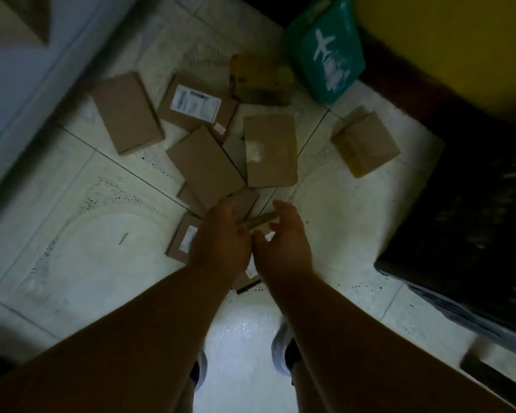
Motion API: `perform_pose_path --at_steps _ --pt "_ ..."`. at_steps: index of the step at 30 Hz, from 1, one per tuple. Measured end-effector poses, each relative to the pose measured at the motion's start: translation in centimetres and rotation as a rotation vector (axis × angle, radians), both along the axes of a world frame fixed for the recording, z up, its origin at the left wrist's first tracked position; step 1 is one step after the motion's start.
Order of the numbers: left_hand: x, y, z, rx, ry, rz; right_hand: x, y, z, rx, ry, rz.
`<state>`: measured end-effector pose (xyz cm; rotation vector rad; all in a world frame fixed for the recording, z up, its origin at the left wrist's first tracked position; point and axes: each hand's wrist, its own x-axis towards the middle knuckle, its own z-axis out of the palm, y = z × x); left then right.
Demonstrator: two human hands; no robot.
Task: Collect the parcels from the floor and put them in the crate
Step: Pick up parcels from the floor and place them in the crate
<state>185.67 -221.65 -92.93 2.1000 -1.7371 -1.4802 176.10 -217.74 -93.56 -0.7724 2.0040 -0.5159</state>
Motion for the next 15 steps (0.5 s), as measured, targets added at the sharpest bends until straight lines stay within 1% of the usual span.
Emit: perform_pose_path --at_steps 2,4,6,10,12,15 --pt "-0.9 -0.7 -4.2 0.016 -0.007 -0.020 -0.8 -0.5 -4.5 0.020 0.017 0.008" --pt "-2.0 -2.0 -8.4 0.035 -0.006 -0.038 -2.1 -1.2 -8.6 0.029 0.071 -0.036" --pt "-3.0 -3.7 -12.1 0.038 -0.010 -0.034 -3.4 -2.5 -11.9 0.031 0.082 -0.094" --pt "-4.0 -7.6 -17.2 0.064 -0.034 0.081 -6.3 -6.0 -17.5 -0.007 0.150 -0.096" --pt "-4.0 -9.2 -19.6 0.112 -0.043 0.088 -7.4 -8.3 -19.6 0.064 0.086 -0.131" --pt "-4.2 -10.6 -21.7 0.172 -0.035 0.024 -8.7 -10.9 -21.0 0.201 -0.052 -0.174"
